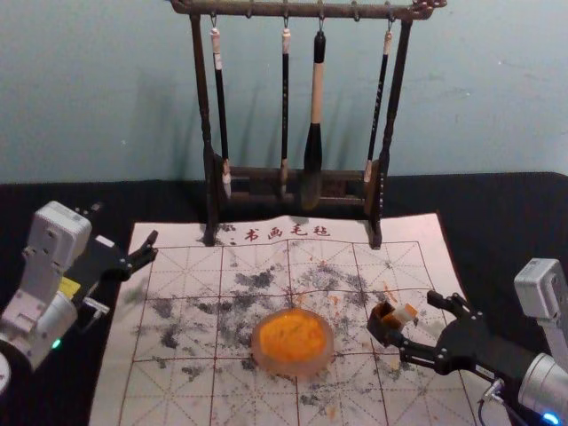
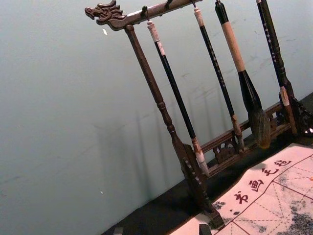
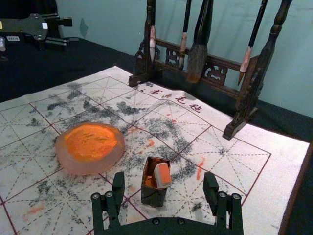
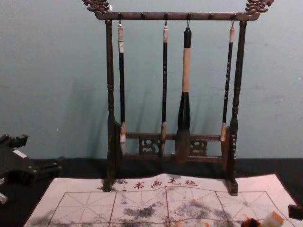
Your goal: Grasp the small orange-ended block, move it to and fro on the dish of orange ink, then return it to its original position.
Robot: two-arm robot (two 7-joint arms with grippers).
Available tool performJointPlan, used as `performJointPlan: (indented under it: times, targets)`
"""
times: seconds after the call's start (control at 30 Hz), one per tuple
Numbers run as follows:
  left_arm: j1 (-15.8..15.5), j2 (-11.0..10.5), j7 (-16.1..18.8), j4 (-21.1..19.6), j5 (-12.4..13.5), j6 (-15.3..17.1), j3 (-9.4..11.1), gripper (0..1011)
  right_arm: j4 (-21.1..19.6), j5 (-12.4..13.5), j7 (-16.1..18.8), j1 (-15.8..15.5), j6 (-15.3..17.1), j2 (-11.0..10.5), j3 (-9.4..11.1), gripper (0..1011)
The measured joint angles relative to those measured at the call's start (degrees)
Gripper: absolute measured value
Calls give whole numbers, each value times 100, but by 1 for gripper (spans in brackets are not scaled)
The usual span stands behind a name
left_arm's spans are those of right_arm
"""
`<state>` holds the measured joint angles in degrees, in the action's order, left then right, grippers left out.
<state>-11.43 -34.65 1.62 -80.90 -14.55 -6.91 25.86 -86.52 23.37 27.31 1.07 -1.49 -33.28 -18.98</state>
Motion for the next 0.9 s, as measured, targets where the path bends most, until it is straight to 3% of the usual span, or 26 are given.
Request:
performJointPlan:
  times: [0.17,0.33,0.9]
  targets:
    - [0,0,0,0,0,0,0,1001,-1,0,-2,0,-2,-3,-3,1004]
    - [0,0,0,0,0,0,0,1002,-3,0,-4,0,-4,-6,-7,913]
    - [0,0,0,0,0,0,0,1001,-8,5,-10,0,-9,-11,-10,383]
